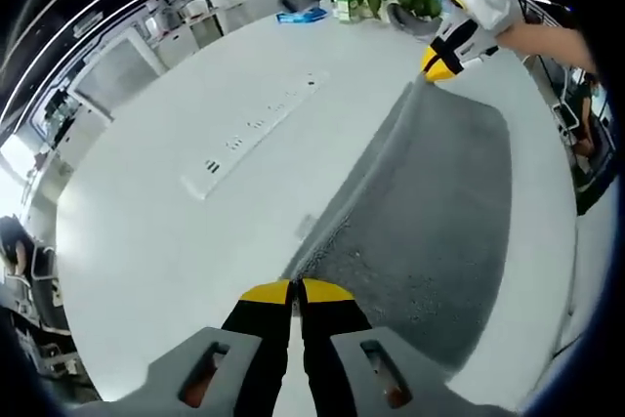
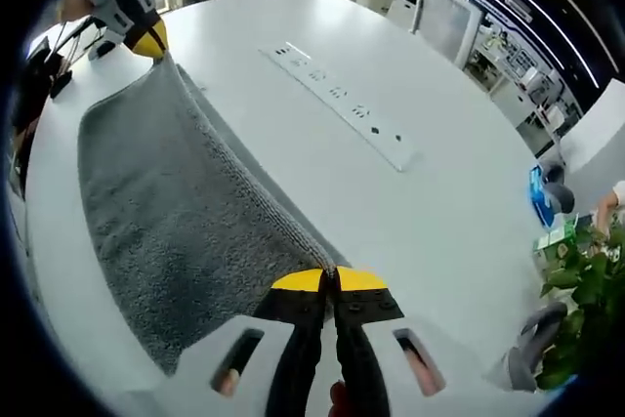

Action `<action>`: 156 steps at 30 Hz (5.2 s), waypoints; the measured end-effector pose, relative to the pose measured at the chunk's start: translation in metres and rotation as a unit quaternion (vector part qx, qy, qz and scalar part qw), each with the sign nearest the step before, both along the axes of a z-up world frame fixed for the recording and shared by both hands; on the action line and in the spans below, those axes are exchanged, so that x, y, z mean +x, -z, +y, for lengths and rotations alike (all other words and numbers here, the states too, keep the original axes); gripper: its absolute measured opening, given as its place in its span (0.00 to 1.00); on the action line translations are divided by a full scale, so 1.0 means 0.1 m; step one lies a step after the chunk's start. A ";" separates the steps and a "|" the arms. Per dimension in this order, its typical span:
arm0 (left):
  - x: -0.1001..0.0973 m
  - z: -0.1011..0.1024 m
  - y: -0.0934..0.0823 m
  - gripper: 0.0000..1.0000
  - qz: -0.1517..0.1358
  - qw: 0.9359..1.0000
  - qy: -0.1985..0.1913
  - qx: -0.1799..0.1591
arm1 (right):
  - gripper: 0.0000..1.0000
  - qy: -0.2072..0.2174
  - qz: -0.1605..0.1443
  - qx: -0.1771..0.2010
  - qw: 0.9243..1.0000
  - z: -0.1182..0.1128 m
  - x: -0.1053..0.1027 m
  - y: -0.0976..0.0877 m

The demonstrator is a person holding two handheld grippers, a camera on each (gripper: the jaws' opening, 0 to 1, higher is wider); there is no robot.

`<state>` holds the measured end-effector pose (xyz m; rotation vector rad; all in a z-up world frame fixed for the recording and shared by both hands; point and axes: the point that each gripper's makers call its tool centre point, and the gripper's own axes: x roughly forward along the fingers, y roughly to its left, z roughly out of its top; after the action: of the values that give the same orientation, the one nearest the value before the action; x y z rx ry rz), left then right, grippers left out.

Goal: Fold the towel on the table until its edges align and the towel forms a compact rectangular stack.

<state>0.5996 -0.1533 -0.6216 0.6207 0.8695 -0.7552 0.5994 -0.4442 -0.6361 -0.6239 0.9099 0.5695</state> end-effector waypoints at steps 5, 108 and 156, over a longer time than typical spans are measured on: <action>0.01 0.02 0.09 0.03 0.008 1.000 -0.005 0.002 | 0.00 0.010 0.006 -0.001 1.000 -0.01 0.02 0.10; -1.04 0.12 0.35 0.01 0.050 0.995 -0.078 -0.030 | 0.00 0.167 0.113 0.114 0.973 0.00 -1.03 0.25; -2.09 -0.22 0.35 0.01 0.065 0.989 -0.123 -0.060 | 0.00 0.106 0.096 0.096 0.985 0.33 -0.12 0.24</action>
<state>0.3910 -0.1750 -0.6565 0.3523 0.9917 -0.6242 0.5873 -0.4108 -0.6598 -0.2954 1.0739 0.5237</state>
